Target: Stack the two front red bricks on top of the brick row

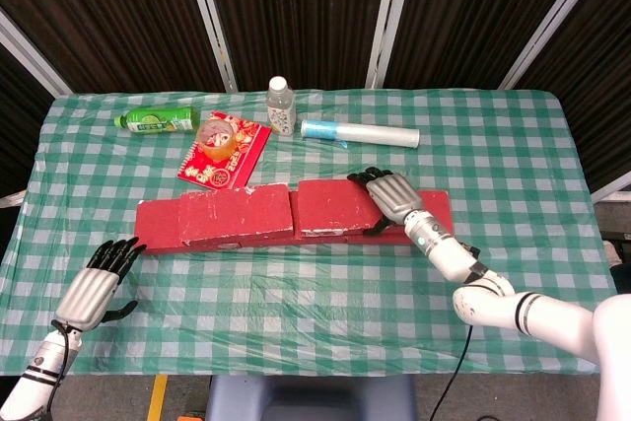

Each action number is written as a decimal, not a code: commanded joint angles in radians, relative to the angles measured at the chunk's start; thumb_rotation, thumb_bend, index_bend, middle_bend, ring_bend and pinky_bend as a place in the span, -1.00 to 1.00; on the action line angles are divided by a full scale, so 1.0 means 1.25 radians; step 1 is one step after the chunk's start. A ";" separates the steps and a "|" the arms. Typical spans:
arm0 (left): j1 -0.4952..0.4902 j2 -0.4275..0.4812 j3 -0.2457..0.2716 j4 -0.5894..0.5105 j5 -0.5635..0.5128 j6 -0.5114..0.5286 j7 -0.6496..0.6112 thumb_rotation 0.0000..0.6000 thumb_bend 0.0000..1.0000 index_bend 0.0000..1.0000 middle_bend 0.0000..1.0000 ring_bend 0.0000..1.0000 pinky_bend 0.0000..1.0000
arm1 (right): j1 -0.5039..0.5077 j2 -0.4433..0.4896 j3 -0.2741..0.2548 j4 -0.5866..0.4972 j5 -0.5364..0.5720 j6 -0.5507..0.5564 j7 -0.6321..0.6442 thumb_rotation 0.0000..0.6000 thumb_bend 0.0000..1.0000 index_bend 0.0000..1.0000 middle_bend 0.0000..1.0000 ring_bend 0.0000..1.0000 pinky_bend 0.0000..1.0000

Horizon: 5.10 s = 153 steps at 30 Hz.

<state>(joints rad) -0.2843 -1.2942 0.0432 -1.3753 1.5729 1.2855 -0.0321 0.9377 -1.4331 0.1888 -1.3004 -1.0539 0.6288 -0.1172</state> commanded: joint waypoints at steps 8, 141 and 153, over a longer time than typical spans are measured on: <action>0.000 0.002 0.001 -0.001 0.003 0.001 -0.004 1.00 -0.51 -1.00 -1.00 -1.00 -0.89 | 0.009 -0.003 -0.010 -0.009 0.042 0.013 -0.050 1.00 -0.76 -0.58 -0.56 -0.71 -0.36; 0.011 0.004 -0.005 -0.010 0.008 0.027 0.016 1.00 -0.50 -1.00 -1.00 -1.00 -0.89 | -0.146 0.083 -0.076 -0.012 -0.147 0.062 0.115 0.35 -1.00 -0.42 -1.00 -1.00 -1.00; 0.013 0.007 -0.005 -0.010 0.011 0.032 0.013 1.00 -0.50 -1.00 -1.00 -1.00 -0.89 | -0.148 0.076 -0.070 -0.023 -0.126 0.068 0.082 0.34 -1.00 -0.43 -1.00 -1.00 -1.00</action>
<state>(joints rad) -0.2681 -1.2860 0.0366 -1.3879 1.5860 1.3248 -0.0165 0.7542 -1.3389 0.1014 -1.3288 -1.2114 0.7122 -0.0136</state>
